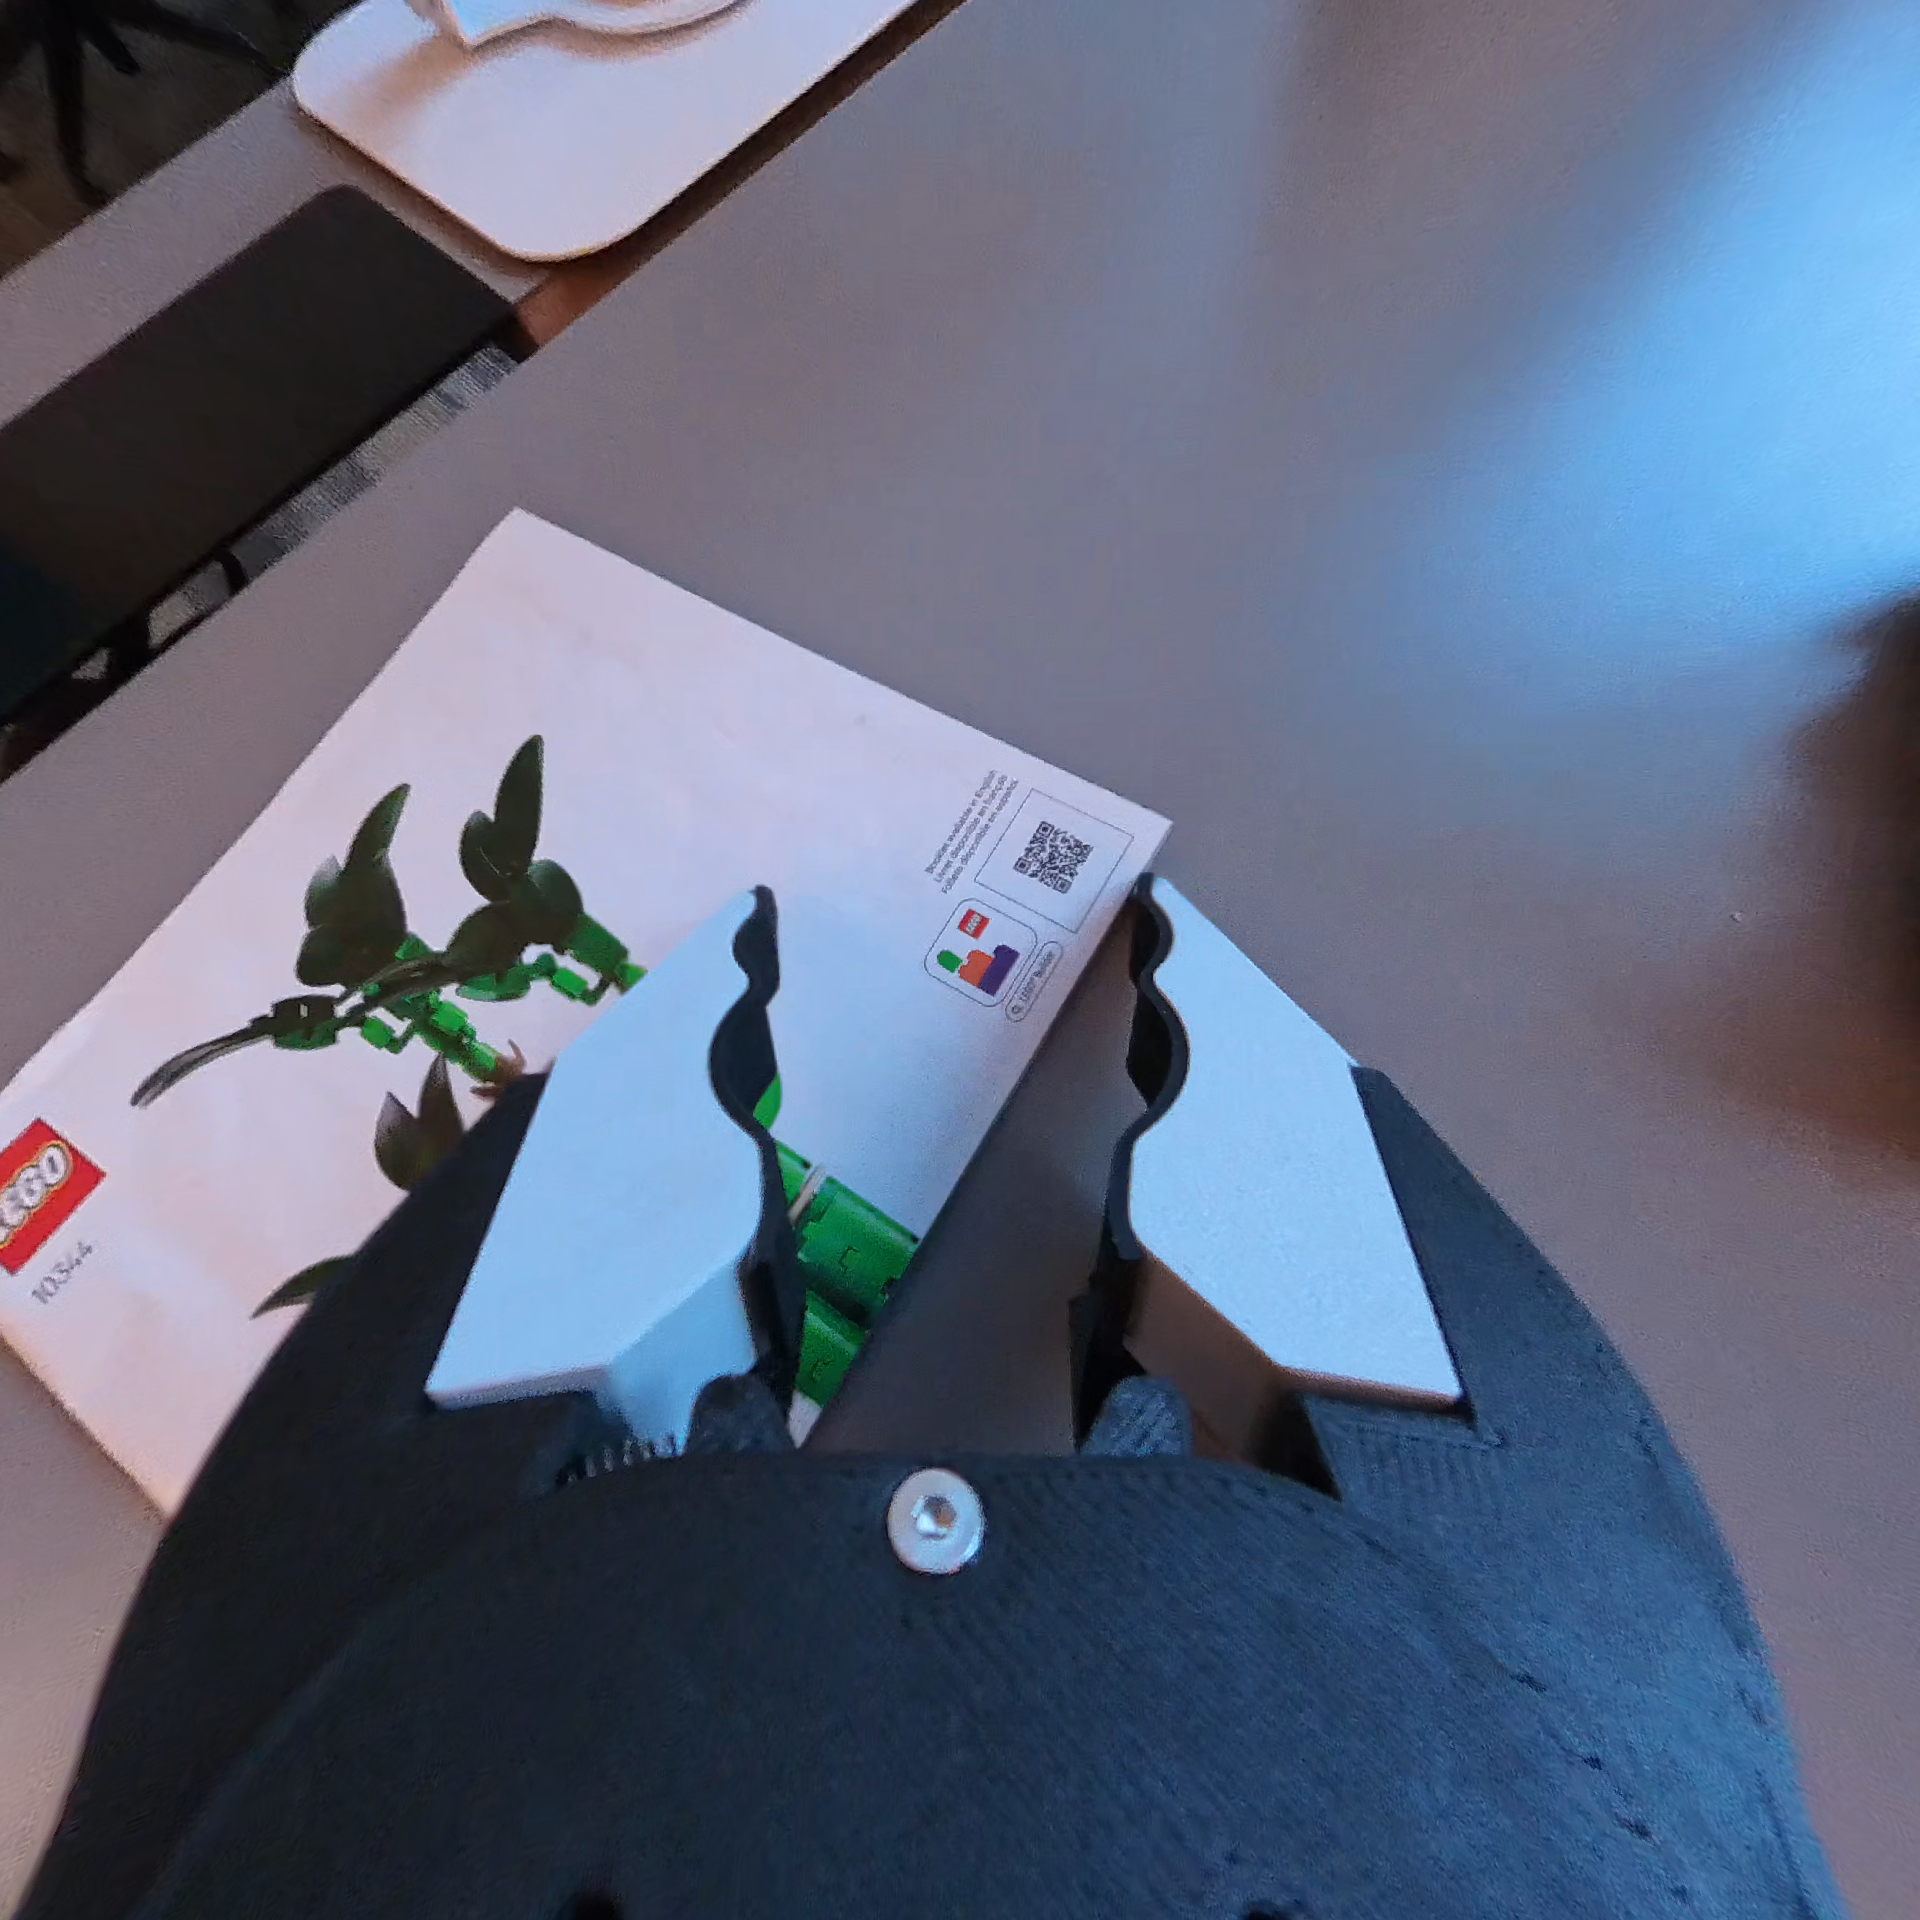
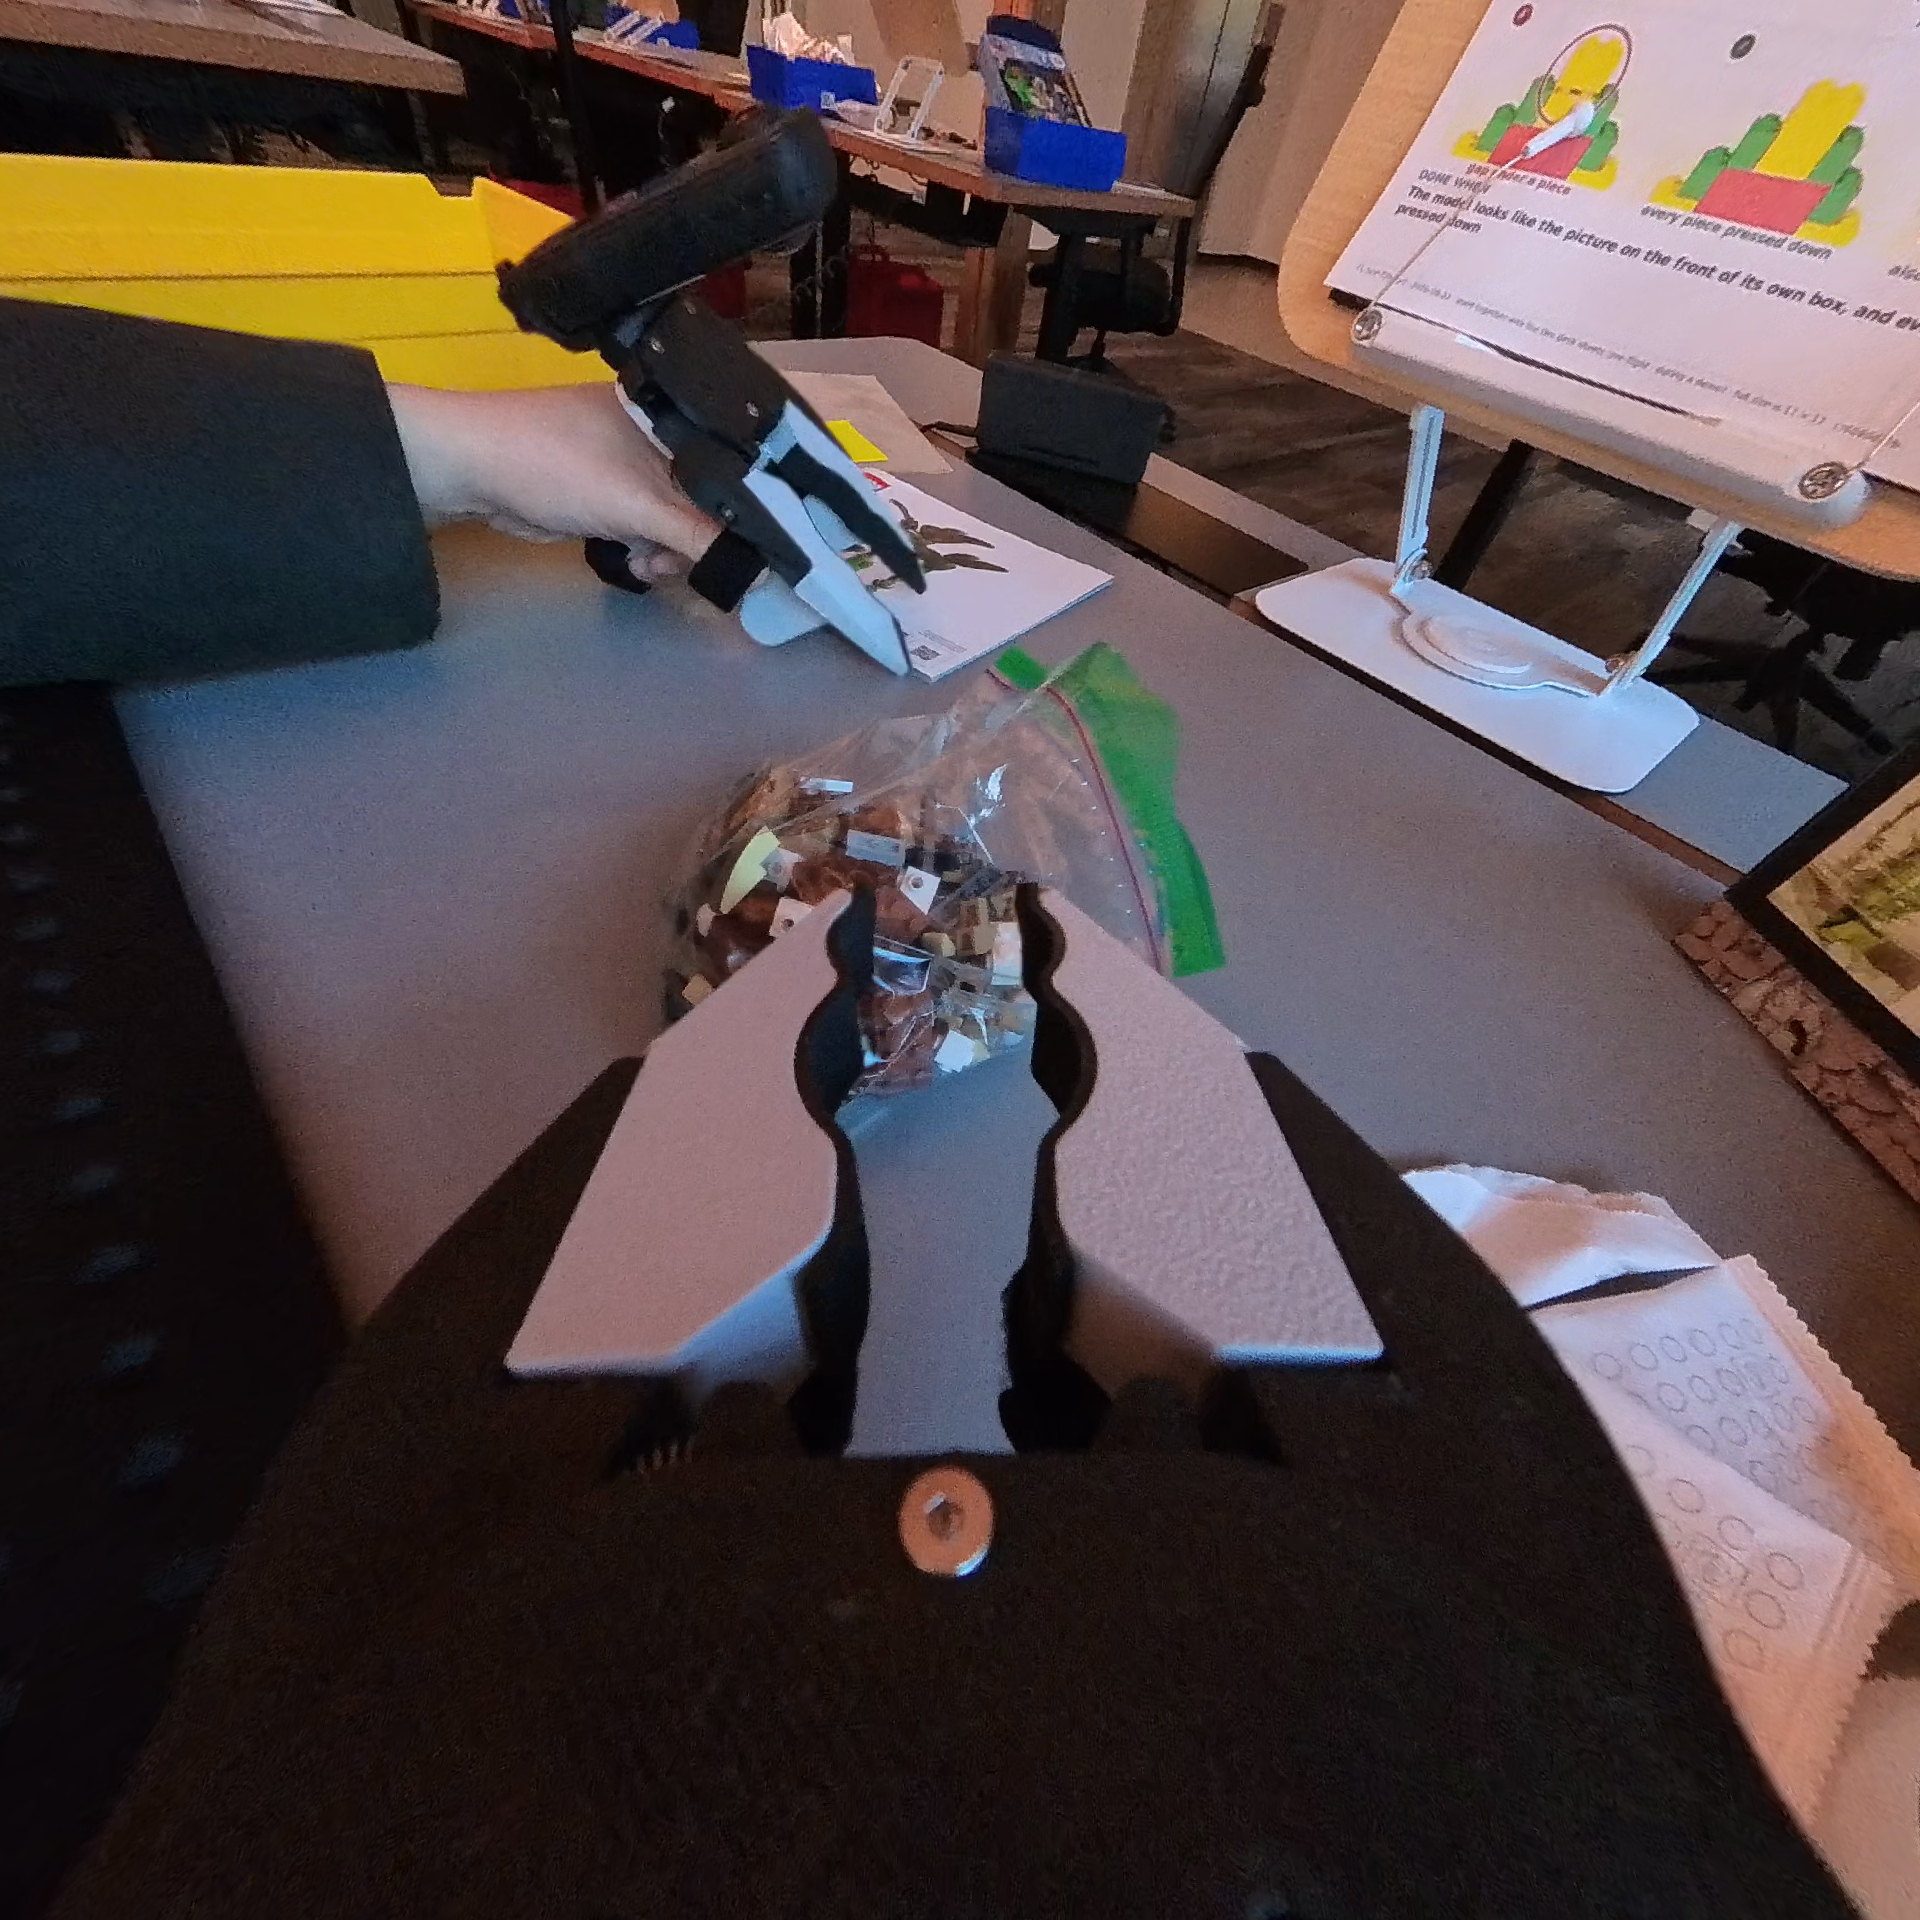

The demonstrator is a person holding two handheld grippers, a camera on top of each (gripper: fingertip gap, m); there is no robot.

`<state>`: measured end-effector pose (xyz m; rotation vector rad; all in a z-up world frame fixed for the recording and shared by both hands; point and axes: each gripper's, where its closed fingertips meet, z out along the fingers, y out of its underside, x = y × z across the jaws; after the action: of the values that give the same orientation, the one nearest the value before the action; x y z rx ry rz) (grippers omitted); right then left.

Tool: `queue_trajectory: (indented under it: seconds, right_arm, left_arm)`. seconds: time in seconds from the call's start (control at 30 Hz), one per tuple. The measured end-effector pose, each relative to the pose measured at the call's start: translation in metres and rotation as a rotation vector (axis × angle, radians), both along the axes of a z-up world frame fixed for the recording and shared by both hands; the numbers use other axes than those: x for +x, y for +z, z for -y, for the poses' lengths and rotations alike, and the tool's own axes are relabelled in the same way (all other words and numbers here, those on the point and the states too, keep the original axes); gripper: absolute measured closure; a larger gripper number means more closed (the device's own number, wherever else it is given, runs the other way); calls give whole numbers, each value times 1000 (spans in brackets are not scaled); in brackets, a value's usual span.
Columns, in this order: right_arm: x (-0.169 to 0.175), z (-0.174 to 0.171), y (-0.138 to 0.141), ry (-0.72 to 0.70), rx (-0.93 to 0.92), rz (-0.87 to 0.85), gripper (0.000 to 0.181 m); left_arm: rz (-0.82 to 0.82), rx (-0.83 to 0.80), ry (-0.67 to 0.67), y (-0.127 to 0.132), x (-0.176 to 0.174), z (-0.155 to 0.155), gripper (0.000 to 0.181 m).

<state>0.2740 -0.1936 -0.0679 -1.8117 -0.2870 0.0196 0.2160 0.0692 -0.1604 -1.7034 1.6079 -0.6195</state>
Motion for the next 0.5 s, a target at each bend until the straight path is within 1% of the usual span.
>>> queue_trajectory:
  seconds: [0.1,0.17,0.37,0.4,0.43,0.5]
  right_arm:
    - [-1,0,-2,3,-13,3,154]
    - [-1,0,-4,4,-18,15,154]
    - [0,-1,-9,-1,-43,33,154]
    - [0,-1,-10,-2,-46,37,154]
    - [0,-1,-11,-2,-50,40,154]
    - [0,-1,-13,-2,-57,44,154]
  left_arm:
    - [5,-96,-1,-2,-2,-1,118]
    - [20,-130,2,-1,-3,-2,118]
    - [29,-161,-18,1,-7,-1,121]
    - [34,-173,-20,1,-7,0,124]
    - [41,-193,-26,2,-8,1,132]
    - [66,-259,-44,5,-8,5,155]
